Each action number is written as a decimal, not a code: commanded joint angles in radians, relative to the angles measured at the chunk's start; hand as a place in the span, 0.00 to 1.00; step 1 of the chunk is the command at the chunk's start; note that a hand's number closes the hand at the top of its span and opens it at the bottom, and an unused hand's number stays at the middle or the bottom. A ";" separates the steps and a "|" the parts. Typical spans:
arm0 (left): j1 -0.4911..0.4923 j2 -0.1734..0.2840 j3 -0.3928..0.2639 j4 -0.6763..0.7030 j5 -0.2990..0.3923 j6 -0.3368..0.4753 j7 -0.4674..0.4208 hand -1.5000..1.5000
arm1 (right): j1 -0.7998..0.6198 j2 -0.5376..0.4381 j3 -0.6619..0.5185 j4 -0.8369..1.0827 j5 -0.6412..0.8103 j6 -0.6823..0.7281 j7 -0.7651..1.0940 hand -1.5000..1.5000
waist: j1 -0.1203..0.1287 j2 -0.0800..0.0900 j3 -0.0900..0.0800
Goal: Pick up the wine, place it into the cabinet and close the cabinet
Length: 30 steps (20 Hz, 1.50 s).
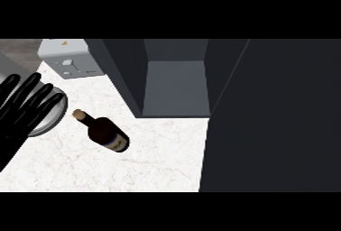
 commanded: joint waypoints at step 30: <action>-0.206 -0.064 -0.034 1.098 -0.742 -0.378 -0.766 0.00 | -0.011 0.031 -0.034 -0.001 -0.017 0.040 -0.021 0.00 | 0.001 0.001 0.000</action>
